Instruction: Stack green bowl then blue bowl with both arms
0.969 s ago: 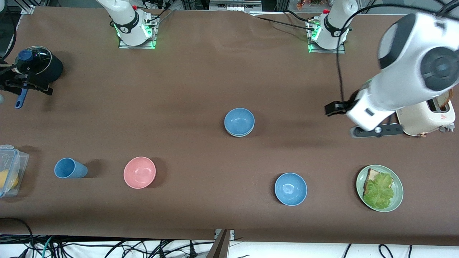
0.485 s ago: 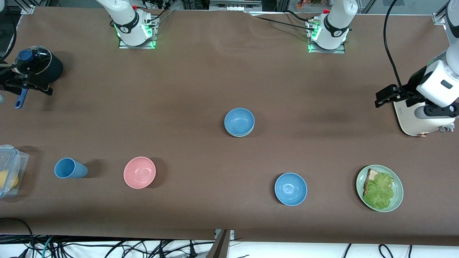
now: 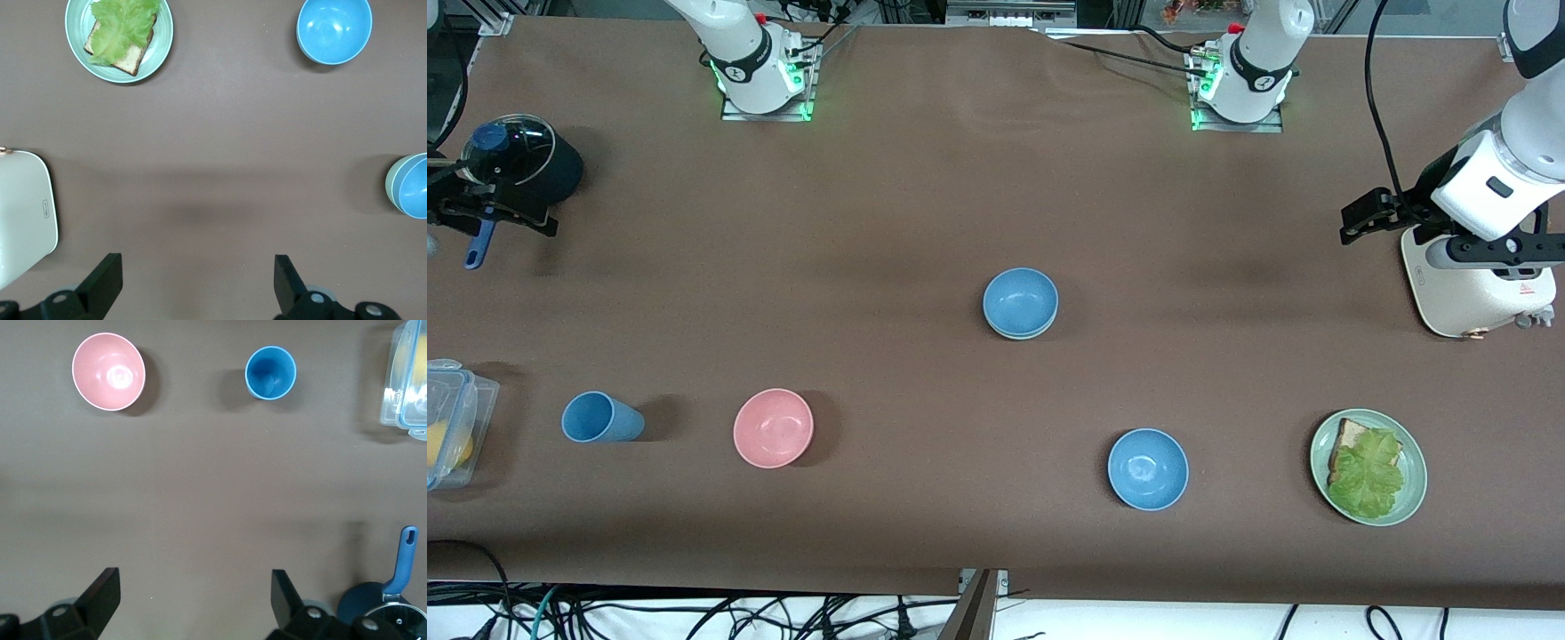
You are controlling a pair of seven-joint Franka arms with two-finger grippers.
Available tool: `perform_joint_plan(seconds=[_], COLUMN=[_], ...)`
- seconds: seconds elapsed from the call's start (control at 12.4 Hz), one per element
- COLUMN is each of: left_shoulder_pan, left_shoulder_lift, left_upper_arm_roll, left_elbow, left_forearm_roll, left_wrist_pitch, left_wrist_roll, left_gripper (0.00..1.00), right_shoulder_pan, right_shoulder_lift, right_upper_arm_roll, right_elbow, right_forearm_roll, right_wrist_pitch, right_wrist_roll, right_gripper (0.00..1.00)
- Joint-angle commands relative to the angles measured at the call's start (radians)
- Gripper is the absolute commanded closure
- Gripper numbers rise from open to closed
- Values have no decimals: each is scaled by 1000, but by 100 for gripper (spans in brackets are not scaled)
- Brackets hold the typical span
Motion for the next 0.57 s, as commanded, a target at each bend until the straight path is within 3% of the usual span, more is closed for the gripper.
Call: perform_joint_plan(seconds=[0.0,0.48], left_shoulder_pan=[21,39], left_shoulder_lift=[-19,-16], left_upper_arm_roll=[-15,-22], left_elbow=[-14,-12], left_forearm_roll=[18,47], left_wrist_pitch=[-8,-13], left_wrist_roll=[21,24], left_gripper=[0,0], right_shoulder_pan=[-10,-10], right_shoulder_lift=[-12,-12], right_upper_arm_roll=[7,7], right_elbow=[-9,-9], right_forearm_roll=[-3,-2], right_wrist_pitch=[3,3], right_wrist_roll=[-5,-3], right_gripper=[0,0])
